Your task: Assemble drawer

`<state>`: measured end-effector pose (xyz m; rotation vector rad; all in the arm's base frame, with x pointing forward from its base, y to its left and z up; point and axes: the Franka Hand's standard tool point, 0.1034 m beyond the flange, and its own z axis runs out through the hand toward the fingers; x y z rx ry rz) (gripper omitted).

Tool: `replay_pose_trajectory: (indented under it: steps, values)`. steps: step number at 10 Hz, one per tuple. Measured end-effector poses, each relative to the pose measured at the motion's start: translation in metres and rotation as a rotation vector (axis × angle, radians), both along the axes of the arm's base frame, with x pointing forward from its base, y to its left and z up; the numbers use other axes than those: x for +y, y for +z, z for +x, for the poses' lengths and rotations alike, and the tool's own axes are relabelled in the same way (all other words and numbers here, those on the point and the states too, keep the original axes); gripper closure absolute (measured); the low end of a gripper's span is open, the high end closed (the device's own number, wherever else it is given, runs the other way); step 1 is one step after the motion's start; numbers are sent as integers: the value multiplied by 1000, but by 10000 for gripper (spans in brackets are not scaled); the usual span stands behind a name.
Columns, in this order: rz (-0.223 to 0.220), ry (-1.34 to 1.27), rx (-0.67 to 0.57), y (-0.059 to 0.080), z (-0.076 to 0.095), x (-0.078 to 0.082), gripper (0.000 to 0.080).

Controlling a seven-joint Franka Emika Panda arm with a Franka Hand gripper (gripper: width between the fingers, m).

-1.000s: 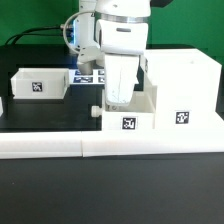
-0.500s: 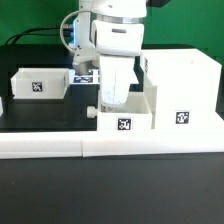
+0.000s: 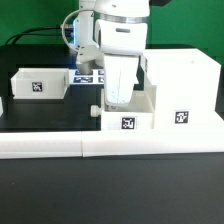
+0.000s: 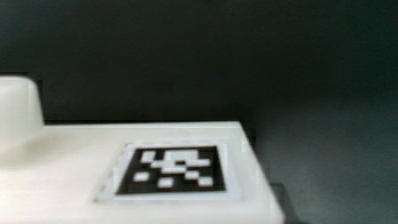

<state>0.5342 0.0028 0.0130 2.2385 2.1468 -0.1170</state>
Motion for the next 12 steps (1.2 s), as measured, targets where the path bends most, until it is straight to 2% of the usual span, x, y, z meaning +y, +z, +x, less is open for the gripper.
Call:
replay_pose_trajectory:
  steps: [4, 7, 12]
  values:
    - [0, -7, -1, 0, 0, 0, 757]
    - [7, -25, -6, -1, 1, 10, 757]
    - [10, -9, -12, -2, 2, 8, 757]
